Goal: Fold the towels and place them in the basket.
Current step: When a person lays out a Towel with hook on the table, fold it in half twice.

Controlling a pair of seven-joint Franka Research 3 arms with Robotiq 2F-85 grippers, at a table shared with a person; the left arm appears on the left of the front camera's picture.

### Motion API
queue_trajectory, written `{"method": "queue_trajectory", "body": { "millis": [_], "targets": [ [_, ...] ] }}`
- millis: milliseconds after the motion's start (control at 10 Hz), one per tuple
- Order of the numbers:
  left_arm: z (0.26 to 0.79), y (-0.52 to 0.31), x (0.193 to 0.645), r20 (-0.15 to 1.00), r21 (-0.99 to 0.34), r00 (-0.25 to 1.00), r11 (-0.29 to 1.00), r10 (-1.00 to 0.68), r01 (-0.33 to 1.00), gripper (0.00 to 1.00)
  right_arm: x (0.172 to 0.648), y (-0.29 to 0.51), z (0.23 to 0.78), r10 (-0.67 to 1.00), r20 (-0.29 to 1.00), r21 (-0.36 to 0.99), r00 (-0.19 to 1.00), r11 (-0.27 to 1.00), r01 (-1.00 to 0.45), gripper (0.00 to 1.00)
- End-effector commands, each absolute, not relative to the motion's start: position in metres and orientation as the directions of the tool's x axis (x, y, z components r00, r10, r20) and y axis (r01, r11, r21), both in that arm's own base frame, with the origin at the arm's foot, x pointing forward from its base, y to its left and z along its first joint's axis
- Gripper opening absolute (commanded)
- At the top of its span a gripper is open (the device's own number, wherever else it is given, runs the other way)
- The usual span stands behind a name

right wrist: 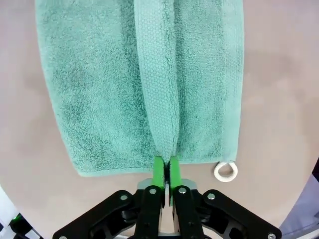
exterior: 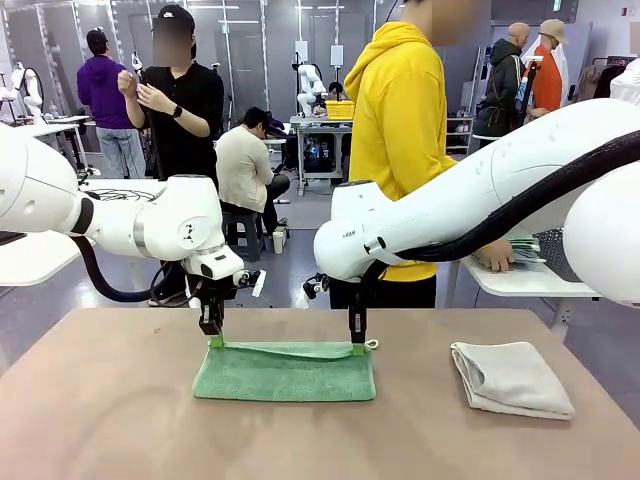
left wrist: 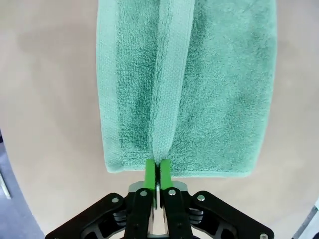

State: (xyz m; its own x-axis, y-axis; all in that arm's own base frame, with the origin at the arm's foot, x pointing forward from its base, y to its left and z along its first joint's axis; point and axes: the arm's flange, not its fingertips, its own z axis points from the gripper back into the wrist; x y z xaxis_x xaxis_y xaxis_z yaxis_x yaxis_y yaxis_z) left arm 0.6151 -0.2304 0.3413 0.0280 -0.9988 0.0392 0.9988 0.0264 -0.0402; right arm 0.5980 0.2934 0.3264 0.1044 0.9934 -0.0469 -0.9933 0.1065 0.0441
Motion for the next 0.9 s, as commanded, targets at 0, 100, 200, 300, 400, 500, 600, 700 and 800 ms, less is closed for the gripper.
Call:
{"method": "queue_trajectory", "body": {
  "millis": [0, 100, 200, 300, 400, 500, 600, 700, 800],
  "targets": [
    [0.336, -0.228, 0.612, 0.021, 0.000, 0.051, 0.051, -0.998, 0.999, 0.34, 0.595, 0.293, 0.325, 0.990, -0.017, 0.008, 0.138, 0.138, -0.990, 0.39],
    [0.337, -0.227, 0.610, 0.020, 0.024, 0.064, 0.064, -0.998, 0.998, 0.44, 0.594, 0.293, 0.325, 0.990, -0.016, -0.010, 0.141, 0.141, -0.990, 0.54],
    [0.338, -0.226, 0.609, 0.028, 0.034, 0.069, 0.070, -0.997, 0.997, 0.69, 0.593, 0.293, 0.327, 0.989, -0.011, -0.030, 0.149, 0.149, -0.988, 0.80],
    [0.339, -0.225, 0.607, 0.024, 0.044, 0.062, 0.063, -0.998, 0.997, 0.78, 0.593, 0.294, 0.329, 0.988, -0.009, -0.047, 0.154, 0.153, -0.987, 0.94],
    [0.343, -0.224, 0.604, 0.037, 0.049, 0.044, 0.046, -0.998, 0.998, 1.00, 0.591, 0.293, 0.336, 0.989, -0.002, -0.071, 0.148, 0.148, -0.986, 1.00],
    [0.348, -0.222, 0.600, 0.042, 0.054, 0.038, 0.040, -0.998, 0.998, 1.00, 0.588, 0.292, 0.343, 0.990, 0.001, -0.077, 0.142, 0.141, -0.987, 1.00],
    [0.352, -0.221, 0.596, 0.043, 0.056, 0.032, 0.034, -0.999, 0.998, 1.00, 0.585, 0.291, 0.348, 0.991, 0.004, -0.073, 0.135, 0.135, -0.988, 1.00],
    [0.354, -0.220, 0.593, 0.055, 0.059, 0.037, 0.040, -0.998, 0.997, 0.81, 0.583, 0.290, 0.348, 0.991, 0.007, -0.068, 0.131, 0.131, -0.989, 0.98],
    [0.358, -0.219, 0.589, 0.089, 0.034, 0.020, 0.023, -0.996, 0.999, 0.61, 0.578, 0.289, 0.349, 0.992, 0.028, -0.041, 0.122, 0.123, -0.992, 1.00]
  ]
}}
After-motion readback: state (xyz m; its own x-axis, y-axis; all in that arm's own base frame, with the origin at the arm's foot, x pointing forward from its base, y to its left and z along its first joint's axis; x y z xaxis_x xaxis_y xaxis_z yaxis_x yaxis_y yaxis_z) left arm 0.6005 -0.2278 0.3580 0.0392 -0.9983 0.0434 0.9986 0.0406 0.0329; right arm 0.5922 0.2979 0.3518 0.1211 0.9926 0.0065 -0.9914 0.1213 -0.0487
